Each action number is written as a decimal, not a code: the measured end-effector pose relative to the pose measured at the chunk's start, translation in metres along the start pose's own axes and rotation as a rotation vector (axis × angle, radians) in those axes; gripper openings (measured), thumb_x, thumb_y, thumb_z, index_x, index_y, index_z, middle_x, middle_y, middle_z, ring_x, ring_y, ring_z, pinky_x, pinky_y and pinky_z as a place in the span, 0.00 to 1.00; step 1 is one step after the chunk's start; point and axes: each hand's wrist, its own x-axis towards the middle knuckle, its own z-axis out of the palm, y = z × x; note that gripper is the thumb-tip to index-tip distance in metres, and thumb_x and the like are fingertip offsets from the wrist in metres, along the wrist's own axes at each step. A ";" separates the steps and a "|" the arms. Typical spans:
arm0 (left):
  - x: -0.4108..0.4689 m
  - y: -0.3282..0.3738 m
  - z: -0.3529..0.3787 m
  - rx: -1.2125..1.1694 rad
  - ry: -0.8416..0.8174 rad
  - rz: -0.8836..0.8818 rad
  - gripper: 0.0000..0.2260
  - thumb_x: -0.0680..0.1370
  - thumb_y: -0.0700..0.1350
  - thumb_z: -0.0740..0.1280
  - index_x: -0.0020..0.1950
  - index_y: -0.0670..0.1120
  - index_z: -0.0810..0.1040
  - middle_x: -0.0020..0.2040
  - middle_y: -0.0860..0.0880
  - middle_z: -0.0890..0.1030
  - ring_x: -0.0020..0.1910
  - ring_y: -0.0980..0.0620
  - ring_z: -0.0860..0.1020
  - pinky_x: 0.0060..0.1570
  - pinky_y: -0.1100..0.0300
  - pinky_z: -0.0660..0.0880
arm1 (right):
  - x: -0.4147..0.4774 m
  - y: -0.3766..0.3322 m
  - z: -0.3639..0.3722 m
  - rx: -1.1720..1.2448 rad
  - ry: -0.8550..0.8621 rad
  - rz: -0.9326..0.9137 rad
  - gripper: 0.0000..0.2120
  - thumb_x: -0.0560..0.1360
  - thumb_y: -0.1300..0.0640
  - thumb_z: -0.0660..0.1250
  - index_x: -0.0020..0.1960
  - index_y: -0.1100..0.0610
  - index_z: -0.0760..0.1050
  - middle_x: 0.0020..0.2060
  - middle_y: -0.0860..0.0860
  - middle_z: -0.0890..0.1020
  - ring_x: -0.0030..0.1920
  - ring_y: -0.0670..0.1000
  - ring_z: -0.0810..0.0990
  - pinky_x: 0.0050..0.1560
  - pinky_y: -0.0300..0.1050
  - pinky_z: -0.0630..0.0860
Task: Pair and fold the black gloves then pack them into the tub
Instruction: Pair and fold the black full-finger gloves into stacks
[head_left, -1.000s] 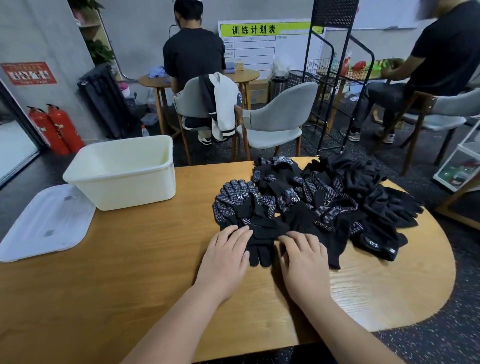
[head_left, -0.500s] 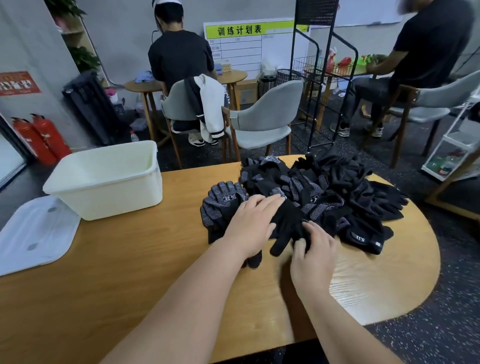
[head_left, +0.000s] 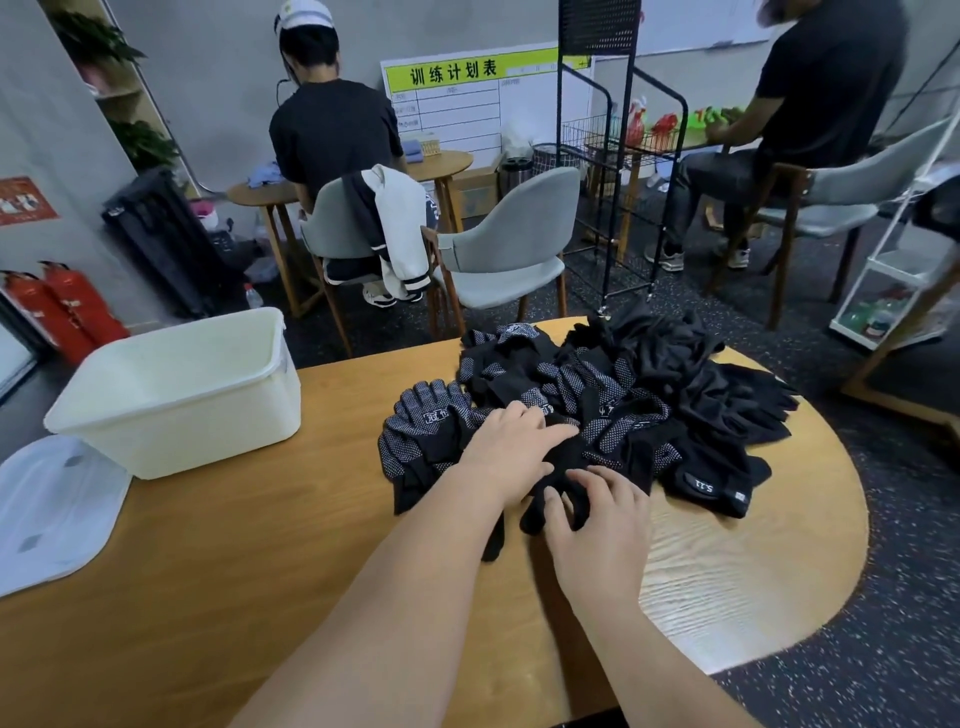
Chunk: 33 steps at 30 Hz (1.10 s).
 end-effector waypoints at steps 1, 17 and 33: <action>0.002 0.001 -0.001 -0.007 -0.001 -0.001 0.24 0.85 0.52 0.67 0.80 0.59 0.66 0.66 0.48 0.73 0.68 0.44 0.67 0.70 0.48 0.66 | 0.000 0.000 0.000 0.002 0.005 0.002 0.16 0.76 0.42 0.73 0.60 0.48 0.82 0.61 0.43 0.78 0.66 0.51 0.71 0.67 0.55 0.72; -0.044 -0.046 -0.060 -0.208 0.318 -0.215 0.14 0.81 0.47 0.72 0.65 0.56 0.76 0.56 0.54 0.80 0.59 0.47 0.74 0.61 0.50 0.72 | -0.004 -0.004 0.001 -0.007 -0.002 -0.086 0.17 0.78 0.41 0.65 0.60 0.50 0.81 0.59 0.46 0.78 0.64 0.54 0.71 0.62 0.55 0.71; -0.177 -0.125 -0.115 -0.090 0.571 -0.570 0.05 0.79 0.49 0.75 0.52 0.51 0.82 0.49 0.53 0.74 0.50 0.48 0.76 0.46 0.50 0.76 | -0.022 -0.015 0.001 -0.260 -0.229 -0.634 0.20 0.81 0.40 0.63 0.66 0.50 0.79 0.64 0.45 0.77 0.67 0.53 0.72 0.65 0.52 0.73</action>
